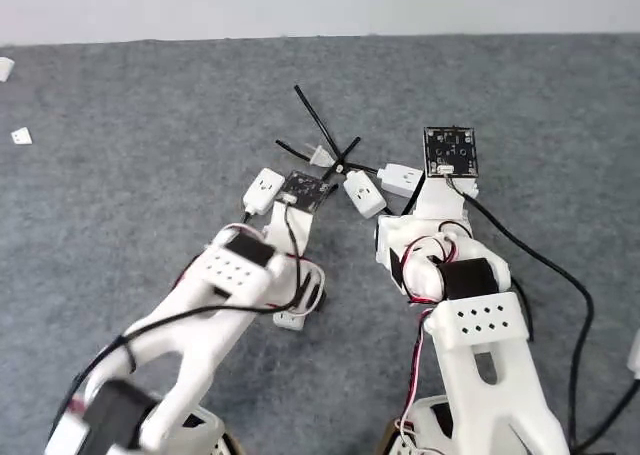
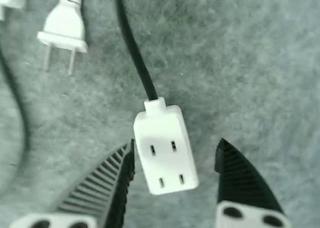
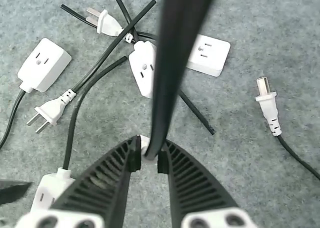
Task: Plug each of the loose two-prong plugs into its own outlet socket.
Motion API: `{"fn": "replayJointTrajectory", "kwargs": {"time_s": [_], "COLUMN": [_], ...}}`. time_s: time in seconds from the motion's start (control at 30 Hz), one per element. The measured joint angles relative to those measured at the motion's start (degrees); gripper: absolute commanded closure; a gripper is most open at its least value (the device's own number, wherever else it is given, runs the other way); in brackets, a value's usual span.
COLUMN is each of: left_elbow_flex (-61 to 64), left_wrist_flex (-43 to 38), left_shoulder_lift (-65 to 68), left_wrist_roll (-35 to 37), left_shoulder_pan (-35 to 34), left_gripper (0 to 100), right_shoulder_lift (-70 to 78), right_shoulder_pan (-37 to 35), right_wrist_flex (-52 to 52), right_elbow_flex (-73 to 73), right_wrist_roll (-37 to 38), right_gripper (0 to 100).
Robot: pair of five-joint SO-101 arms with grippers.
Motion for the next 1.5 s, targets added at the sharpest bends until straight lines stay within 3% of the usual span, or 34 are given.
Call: {"fn": "replayJointTrajectory", "kwargs": {"time_s": [0.3, 0.67, 0.8, 0.93, 1.33, 1.5], "left_elbow_flex": [11.96, 8.09, 4.22, -0.97, -15.30, -14.86], "left_wrist_flex": [-4.22, -4.84, -4.40, -2.02, 5.71, 0.62], "left_shoulder_lift": [-8.79, -1.49, 3.52, 9.67, 16.79, 14.07], "left_wrist_roll": [-12.84, -13.10, -8.79, -3.69, 17.05, 27.34], "left_shoulder_pan": [-2.20, -1.85, -0.44, 0.70, 1.49, 1.67], "left_gripper": [77, 77, 80, 99, 99, 99], "right_shoulder_lift": [0.00, 0.00, 0.00, 0.00, 0.00, 0.00], "right_shoulder_pan": [0.09, 0.09, 0.00, 0.09, 0.00, 0.09], "right_wrist_flex": [0.00, 0.00, 0.00, 0.00, 0.00, 0.00], "right_elbow_flex": [0.00, 0.00, 0.00, 0.00, 0.00, 0.00], "right_wrist_roll": [0.18, 0.35, 0.35, 0.35, 1.85, 2.02], "right_gripper": [99.0, 99.0, 99.0, 99.0, 99.0, 99.0]}}
